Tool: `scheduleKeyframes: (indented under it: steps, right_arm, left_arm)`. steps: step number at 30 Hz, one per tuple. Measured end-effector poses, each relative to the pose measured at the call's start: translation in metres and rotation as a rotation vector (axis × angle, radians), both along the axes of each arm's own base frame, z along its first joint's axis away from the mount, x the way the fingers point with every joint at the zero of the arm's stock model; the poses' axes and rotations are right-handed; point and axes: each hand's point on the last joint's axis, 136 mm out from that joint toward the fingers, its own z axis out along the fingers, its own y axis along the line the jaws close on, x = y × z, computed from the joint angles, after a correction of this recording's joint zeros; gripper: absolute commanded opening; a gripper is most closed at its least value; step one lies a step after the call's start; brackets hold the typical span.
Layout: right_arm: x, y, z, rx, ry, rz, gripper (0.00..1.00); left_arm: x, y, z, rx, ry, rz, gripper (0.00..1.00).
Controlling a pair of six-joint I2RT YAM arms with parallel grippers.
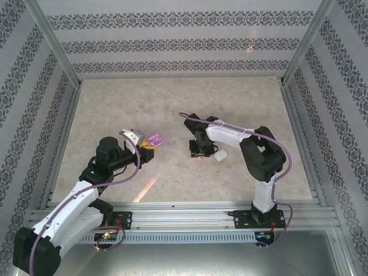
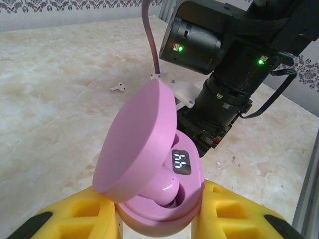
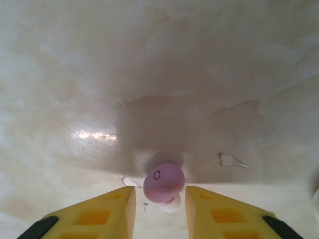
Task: Insert the wireless bluetooth earbuds into the charging case
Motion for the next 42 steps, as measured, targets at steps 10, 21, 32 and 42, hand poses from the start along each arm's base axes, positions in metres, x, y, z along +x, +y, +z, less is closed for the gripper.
scheduleKeyframes:
  steps: [10, 21, 32, 42]
  right_arm:
    - [0.005, 0.001, -0.008, -0.025, 0.01, 0.003, 0.24]
    - [0.004, -0.001, -0.005, -0.011, -0.014, 0.003, 0.19]
    - [-0.018, -0.002, 0.006, 0.057, -0.009, 0.036, 0.2]
    - [-0.039, 0.002, -0.008, 0.047, 0.036, 0.067, 0.32]
  left_arm:
    - [0.0, -0.001, -0.001, -0.001, 0.005, -0.006, 0.05]
    - [-0.001, -0.005, -0.002, -0.009, 0.011, -0.031, 0.05]
    - [-0.002, -0.012, -0.004, -0.025, 0.02, -0.076, 0.05]
    - [-0.002, -0.013, -0.003, -0.041, 0.03, -0.081, 0.05]
